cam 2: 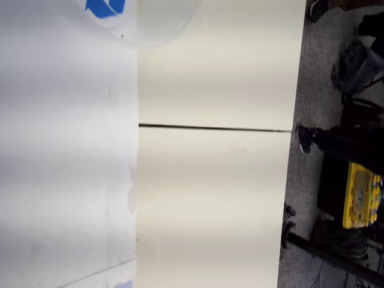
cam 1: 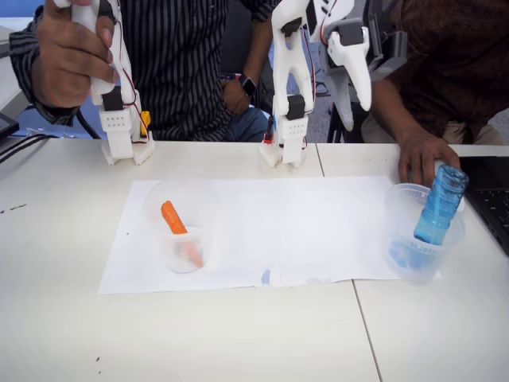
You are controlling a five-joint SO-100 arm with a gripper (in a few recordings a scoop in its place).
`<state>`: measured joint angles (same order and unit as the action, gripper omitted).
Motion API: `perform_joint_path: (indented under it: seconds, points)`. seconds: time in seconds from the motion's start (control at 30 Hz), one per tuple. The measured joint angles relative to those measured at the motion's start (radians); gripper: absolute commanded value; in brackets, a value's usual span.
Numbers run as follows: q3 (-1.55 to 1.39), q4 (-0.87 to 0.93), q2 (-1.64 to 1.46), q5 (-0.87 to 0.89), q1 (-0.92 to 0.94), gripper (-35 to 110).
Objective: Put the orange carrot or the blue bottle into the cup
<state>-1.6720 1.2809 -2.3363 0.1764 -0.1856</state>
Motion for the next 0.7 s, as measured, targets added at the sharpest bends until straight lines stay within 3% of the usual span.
perform_joint_path:
  seconds: [0.37, 0.7]
  points:
    - [-0.273, 0.061, -0.291, -0.018, 0.167, 31]
    - [-0.718, -0.130, -0.699, -0.018, 0.186, 31]
